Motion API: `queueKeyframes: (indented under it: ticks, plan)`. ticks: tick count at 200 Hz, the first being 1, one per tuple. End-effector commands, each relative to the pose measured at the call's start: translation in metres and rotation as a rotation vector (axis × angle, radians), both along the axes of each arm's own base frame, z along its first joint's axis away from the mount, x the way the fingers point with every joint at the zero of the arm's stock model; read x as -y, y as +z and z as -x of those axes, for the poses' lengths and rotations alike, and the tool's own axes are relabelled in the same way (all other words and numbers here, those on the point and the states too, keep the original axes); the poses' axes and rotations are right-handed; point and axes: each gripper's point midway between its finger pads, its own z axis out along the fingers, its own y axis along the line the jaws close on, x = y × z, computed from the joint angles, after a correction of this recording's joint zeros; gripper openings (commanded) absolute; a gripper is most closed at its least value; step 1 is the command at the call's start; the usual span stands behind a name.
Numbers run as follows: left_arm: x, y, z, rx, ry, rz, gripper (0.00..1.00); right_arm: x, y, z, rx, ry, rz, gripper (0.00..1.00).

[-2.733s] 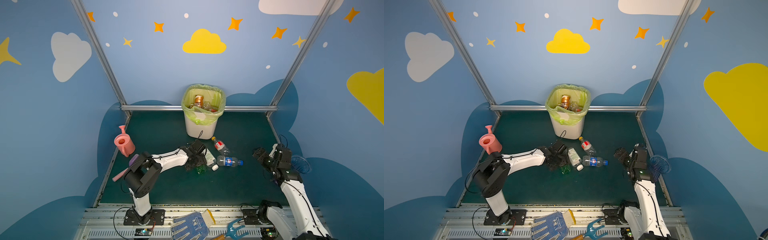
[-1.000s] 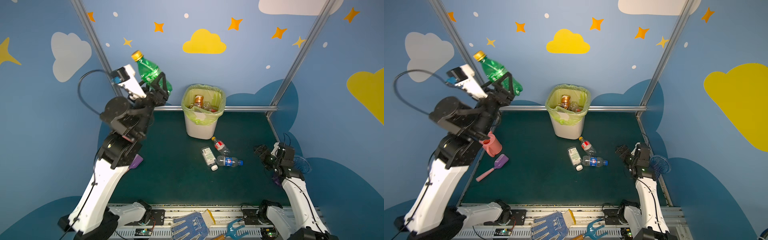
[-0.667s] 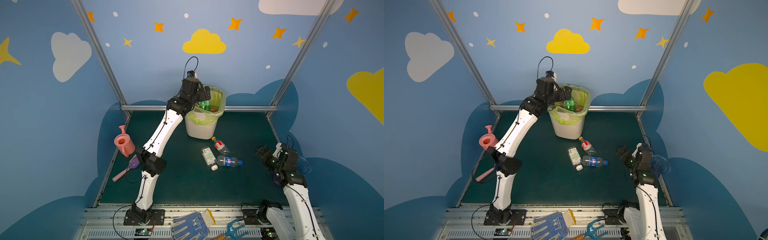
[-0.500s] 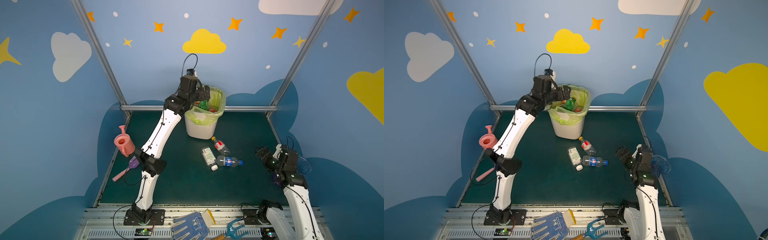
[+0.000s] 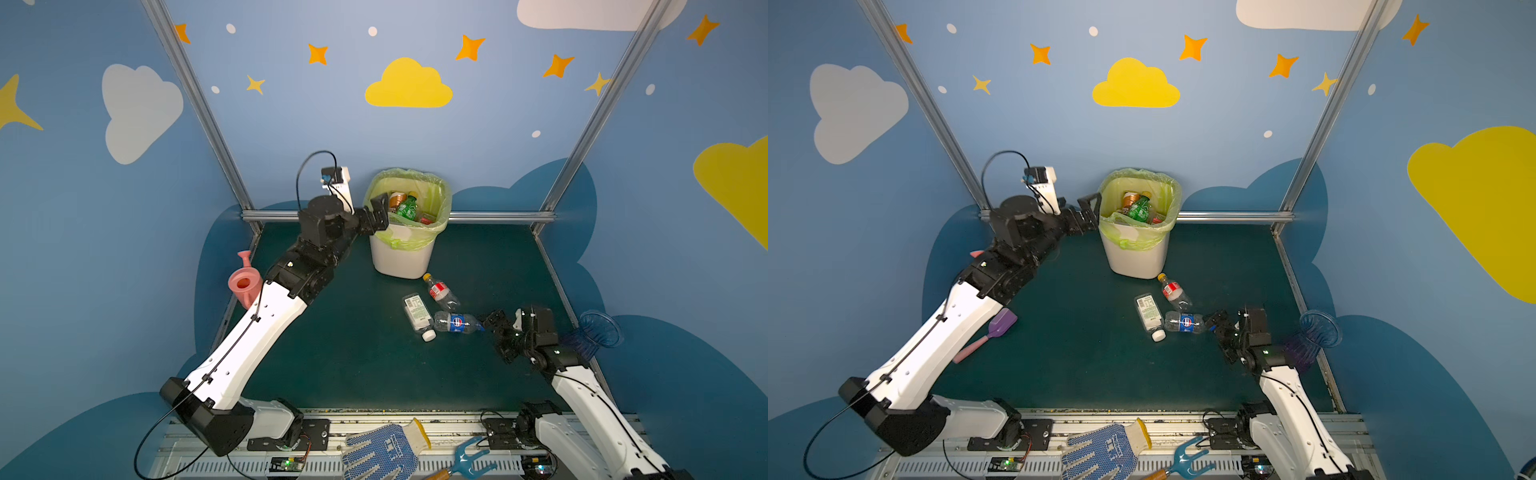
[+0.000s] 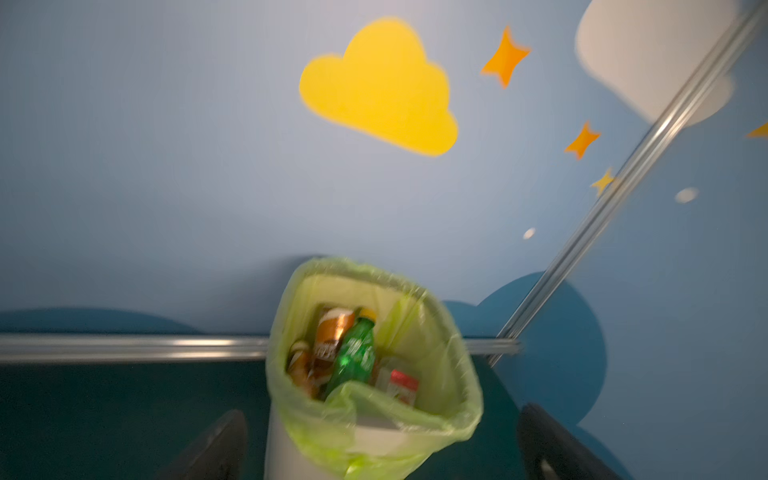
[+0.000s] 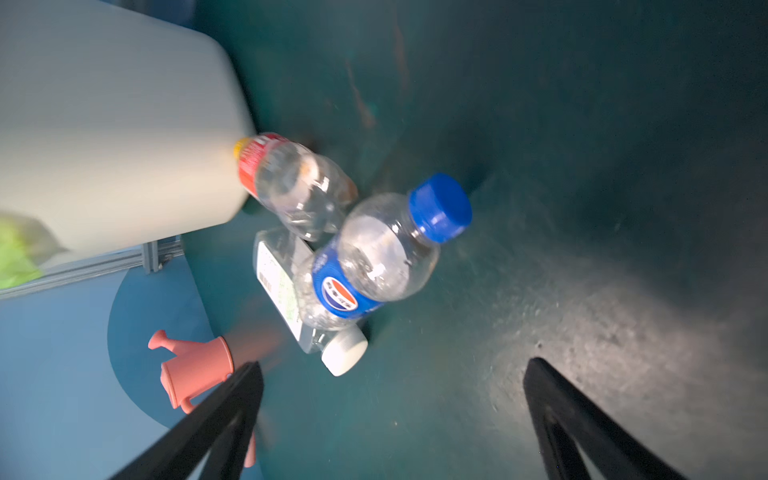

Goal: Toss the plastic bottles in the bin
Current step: 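Lower the right gripper onto the blue-capped water bottle while the left gripper withdraws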

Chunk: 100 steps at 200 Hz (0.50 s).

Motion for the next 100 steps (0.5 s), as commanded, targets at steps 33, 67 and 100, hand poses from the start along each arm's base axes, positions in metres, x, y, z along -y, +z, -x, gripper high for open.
queueKeyframes:
  ticks: [33,67,100]
  plan:
    - [-0.057,-0.131,0.041,-0.253,0.179,-0.003,1.0,-0.028,-0.003,-0.016,-0.02,-0.055,-0.012,0.98]
    - [-0.08,-0.209,0.073,-0.404,0.26,0.047,1.0,-0.042,-0.01,-0.025,-0.047,-0.049,0.0,0.98]
    - [-0.093,-0.242,0.088,-0.465,0.311,0.085,1.0,-0.052,-0.016,-0.035,-0.07,-0.042,0.02,0.97]
